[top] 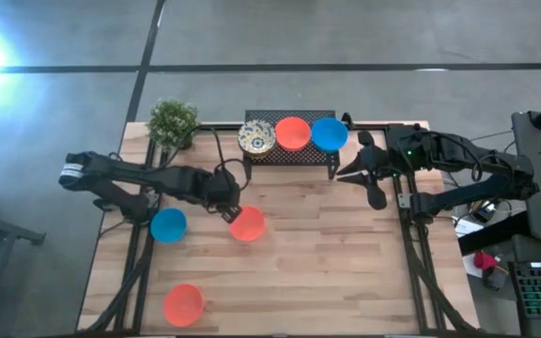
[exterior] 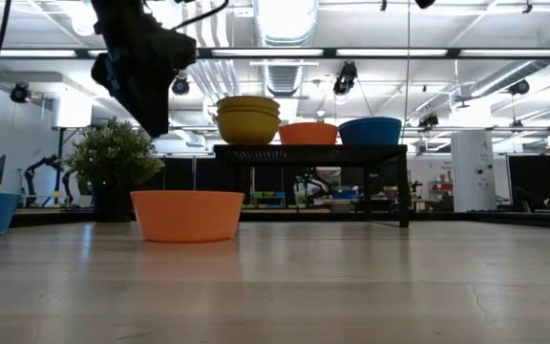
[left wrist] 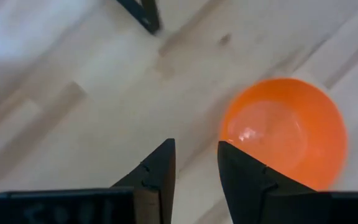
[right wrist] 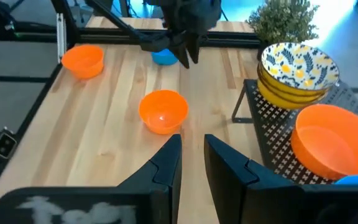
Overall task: Pick & Place Mini bowls
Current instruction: Stack the top orange bowl on the orange bowl on the shelf
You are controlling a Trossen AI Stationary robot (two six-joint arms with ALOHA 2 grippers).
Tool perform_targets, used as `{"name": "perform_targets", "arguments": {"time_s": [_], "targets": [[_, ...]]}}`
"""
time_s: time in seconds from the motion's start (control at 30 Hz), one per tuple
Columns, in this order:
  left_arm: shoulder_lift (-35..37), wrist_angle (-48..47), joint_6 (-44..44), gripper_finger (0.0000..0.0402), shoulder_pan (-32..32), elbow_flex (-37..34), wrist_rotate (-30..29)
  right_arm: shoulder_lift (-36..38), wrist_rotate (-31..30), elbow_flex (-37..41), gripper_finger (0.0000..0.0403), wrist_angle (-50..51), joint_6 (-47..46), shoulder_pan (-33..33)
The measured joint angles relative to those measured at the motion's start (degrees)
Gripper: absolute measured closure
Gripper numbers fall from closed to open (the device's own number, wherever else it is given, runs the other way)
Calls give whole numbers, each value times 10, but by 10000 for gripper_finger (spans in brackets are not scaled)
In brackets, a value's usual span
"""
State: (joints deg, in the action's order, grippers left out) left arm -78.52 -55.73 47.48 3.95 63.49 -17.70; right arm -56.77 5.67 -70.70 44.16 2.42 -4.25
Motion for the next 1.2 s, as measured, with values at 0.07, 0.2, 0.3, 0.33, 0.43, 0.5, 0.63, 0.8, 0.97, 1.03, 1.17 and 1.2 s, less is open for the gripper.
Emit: {"name": "perform_targets", "arguments": {"time_s": [0.07,0.2,0.3,0.33,0.43,0.5,0.63,0.8,0.97,1.03,1.17,1.2], "targets": [[0,21,4,289,-4,-9,28,0,0,0,340,0,12,0],[0,42,6,289,-10,-22,82,0,2,0,344,-1,0,0],[0,45,4,289,-10,-30,94,0,2,0,344,0,-34,0],[0,44,4,289,-10,-33,94,0,2,0,343,1,-45,0],[0,75,4,289,-10,-51,105,0,2,0,341,1,-78,0],[0,119,5,289,-10,-68,132,0,3,0,342,1,-96,0],[0,238,7,289,-9,-110,160,0,3,0,344,0,-110,0],[0,268,25,289,-11,-140,164,0,3,0,340,0,-93,0],[0,264,32,289,-12,-136,165,0,3,0,342,0,-80,0],[0,264,32,289,-13,-130,165,0,3,0,344,0,-80,0],[0,254,37,289,-16,-120,165,0,3,0,346,0,-79,0],[0,246,41,289,-18,-120,164,0,3,0,346,1,-78,0]]}}
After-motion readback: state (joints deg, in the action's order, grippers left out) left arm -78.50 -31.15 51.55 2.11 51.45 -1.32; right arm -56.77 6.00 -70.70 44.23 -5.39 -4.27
